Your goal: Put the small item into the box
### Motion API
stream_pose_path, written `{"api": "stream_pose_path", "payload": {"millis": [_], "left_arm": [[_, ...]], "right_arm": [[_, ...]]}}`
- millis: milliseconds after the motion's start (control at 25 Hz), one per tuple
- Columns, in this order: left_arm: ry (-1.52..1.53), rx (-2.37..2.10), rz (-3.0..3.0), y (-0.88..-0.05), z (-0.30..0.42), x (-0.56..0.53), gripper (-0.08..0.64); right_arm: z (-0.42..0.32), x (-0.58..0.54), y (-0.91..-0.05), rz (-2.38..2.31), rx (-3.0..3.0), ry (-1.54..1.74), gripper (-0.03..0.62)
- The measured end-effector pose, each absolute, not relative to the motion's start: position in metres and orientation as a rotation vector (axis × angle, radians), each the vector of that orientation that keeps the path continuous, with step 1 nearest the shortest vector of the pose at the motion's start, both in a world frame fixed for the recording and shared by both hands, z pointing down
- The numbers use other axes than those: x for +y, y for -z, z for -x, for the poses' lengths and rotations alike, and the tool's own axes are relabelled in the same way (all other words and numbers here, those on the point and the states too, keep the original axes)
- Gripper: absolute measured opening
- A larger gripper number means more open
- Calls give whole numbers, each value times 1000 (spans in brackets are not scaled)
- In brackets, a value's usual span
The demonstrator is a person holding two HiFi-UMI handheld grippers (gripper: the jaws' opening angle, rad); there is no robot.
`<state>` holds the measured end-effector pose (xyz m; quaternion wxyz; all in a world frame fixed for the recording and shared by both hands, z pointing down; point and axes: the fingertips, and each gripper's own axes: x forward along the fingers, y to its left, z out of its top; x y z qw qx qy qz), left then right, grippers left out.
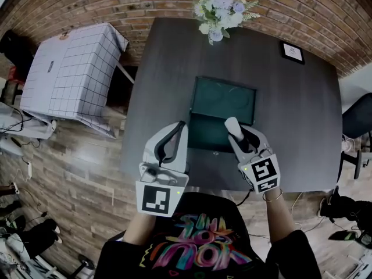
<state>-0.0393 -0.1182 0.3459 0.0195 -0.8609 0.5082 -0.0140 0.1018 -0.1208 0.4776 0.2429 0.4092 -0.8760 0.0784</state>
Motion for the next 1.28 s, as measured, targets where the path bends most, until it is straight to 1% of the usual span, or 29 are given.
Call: {"api": "stream_pose_path", "payload": {"millis": [520, 1280], "left_arm": [[74, 1562, 2709, -363, 40, -118, 2], [75, 1584, 2739, -377, 49, -123, 2]], "right_arm": [[-69, -121, -570, -781, -2264, -280, 137], [-57, -117, -633, -554, -2041, -276, 141]]}}
